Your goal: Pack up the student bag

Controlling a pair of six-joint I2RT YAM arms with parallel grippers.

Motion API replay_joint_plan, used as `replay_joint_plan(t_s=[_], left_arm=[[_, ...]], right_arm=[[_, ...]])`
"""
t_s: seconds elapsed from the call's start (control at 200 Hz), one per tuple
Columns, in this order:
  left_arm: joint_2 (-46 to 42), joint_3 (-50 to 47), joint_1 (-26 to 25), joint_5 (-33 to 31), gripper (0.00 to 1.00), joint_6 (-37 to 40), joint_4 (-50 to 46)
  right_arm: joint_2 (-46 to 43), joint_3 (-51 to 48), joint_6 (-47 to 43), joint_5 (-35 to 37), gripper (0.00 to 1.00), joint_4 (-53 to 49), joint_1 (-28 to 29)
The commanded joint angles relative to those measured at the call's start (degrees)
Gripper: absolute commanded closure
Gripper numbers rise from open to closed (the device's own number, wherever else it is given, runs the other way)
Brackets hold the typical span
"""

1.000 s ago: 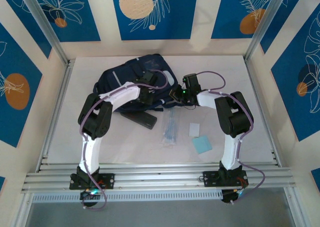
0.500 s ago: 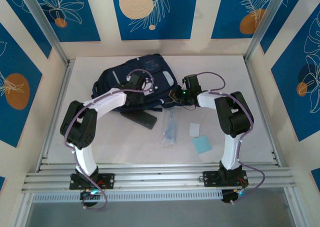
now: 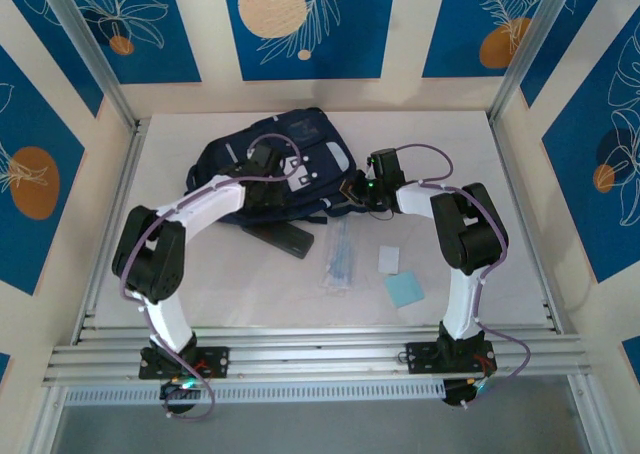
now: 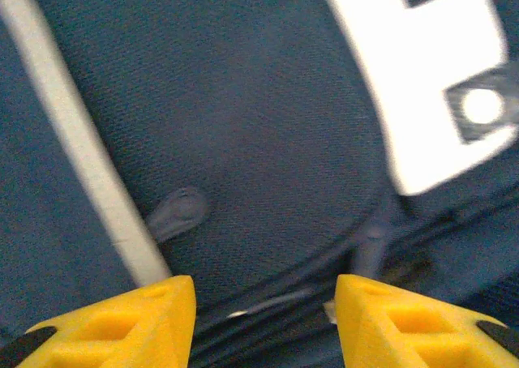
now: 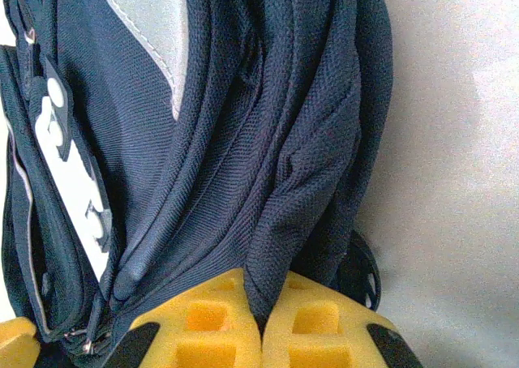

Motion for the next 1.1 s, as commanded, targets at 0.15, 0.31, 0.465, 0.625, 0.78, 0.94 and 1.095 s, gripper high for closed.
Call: replay_joint_plan(t_s=[0.15,0.31,0.465,0.625,0.78,0.94,1.095], left_arm=[[7.54,10.65,-2.45,1.38,0.5,8.88,-8.28],[13.24,15.7,-2.56,0.4,0.58,10.81,-13.41],[15.39,16.68,-2.67,0.67,0.74,10.56,-15.6],[16.92,16.63,-2.67,-0.23,0.73,10.92,-16.52],[21.77,18.3,-2.48,-0.38,0.6,11.77,-17.89],[28.81,21.06,-2.5,-2.55,0.68,11.7,-24.13],[29.69,19.11,-1.24,-4.05,0.78,11.03,-24.16]], right_arm=[[-0.33,-0.64,-0.71,-0.95,1.0,-2.65,-0.42],[-0.38,-0.53,-0.61,-1.03,1.0,-2.65,-0.41],[-0.34,-0.62,-0.58,-0.94,1.0,-2.61,-0.41],[-0.11,-0.55,-0.57,-0.9,1.0,-2.67,-0.35],[-0.29,-0.53,-0.58,-0.94,1.0,-2.62,-0.4],[-0.91,-1.05,-0.67,-0.25,1.0,-2.83,-0.63],[-1.05,-1.54,-0.5,-0.28,1.0,-2.53,-1.17]])
